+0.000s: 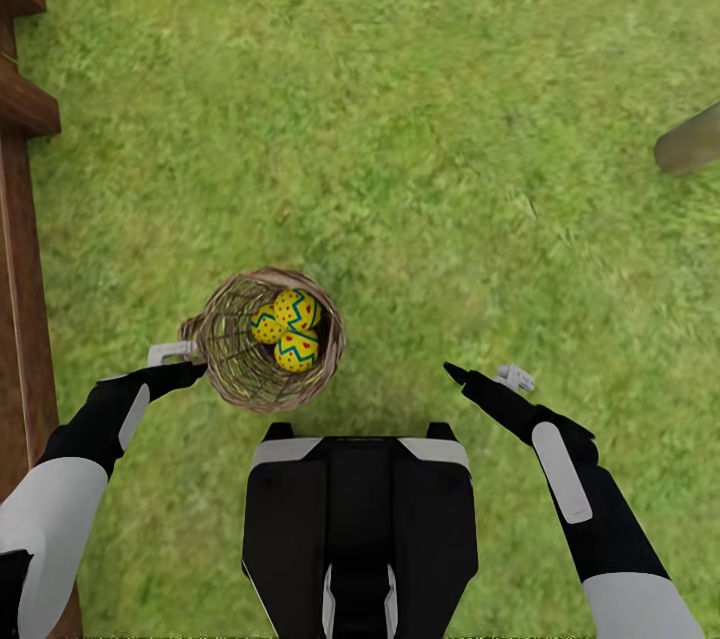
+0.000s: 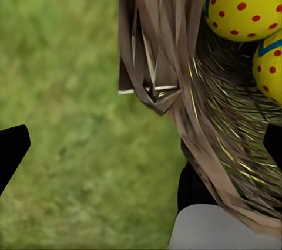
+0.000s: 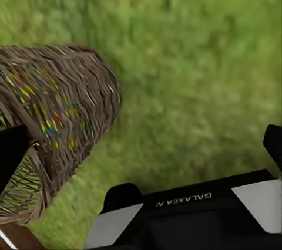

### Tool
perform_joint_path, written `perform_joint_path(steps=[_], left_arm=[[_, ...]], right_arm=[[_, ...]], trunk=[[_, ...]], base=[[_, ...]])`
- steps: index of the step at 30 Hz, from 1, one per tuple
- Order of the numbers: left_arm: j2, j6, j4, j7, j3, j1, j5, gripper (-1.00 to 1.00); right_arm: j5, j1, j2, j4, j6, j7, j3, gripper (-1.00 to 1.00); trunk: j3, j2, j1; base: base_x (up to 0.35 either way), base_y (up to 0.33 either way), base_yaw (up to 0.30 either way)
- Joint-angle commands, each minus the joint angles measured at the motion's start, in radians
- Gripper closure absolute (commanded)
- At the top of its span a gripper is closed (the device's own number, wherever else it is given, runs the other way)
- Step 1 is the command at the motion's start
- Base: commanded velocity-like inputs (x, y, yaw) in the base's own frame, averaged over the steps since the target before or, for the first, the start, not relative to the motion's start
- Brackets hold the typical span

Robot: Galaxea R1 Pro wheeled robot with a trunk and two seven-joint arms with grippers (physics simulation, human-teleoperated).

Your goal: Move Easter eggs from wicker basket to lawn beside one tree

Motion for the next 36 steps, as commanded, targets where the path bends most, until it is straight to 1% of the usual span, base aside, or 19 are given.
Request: perform_joint_path(steps=[1,8,24,31,34,36], left_arm=[[0.0,0.006,-0.001,-0.005,0.004,0.0,0.0,-1.0],[0.0,0.006,-0.001,-0.005,0.004,0.0,0.0,-1.0],[0.0,0.006,-0.001,-0.005,0.003,0.0,0.0,-1.0],[0.0,0.006,-0.002,-0.005,0.002,0.0,0.0,-1.0],[-0.001,0.005,-0.013,-0.005,0.001,0.0,0.0,-1.0],[-0.002,0.005,-0.038,-0.005,-0.001,0.0,0.0,-1.0]], right_arm=[[0.0,0.0,0.0,0.0,0.005,0.004,-0.002,-1.0],[0.003,0.0,0.0,0.022,0.003,0.004,-0.002,-1.0],[0.004,0.0,0.0,0.026,0.002,0.005,0.0,-1.0],[0.004,0.0,0.002,0.026,0.002,0.005,0.0,-1.0],[0.004,0.0,0.002,0.026,0.002,0.005,0.0,-1.0],[0.004,0.0,0.002,0.026,0.002,0.005,0.0,-1.0]], trunk=[[-0.003,-0.002,0.001],[-0.014,-0.002,0.001],[-0.041,-0.002,0.001],[-0.052,-0.002,0.001],[-0.057,-0.002,0.001],[-0.06,-0.002,0.001]], base=[[0.0,0.0,0.0],[0.0,0.0,0.0],[0.001,0.0,0.0],[0.076,0.0,0.0],[0.021,0.0,0.0],[0.007,0.0,0.0]])
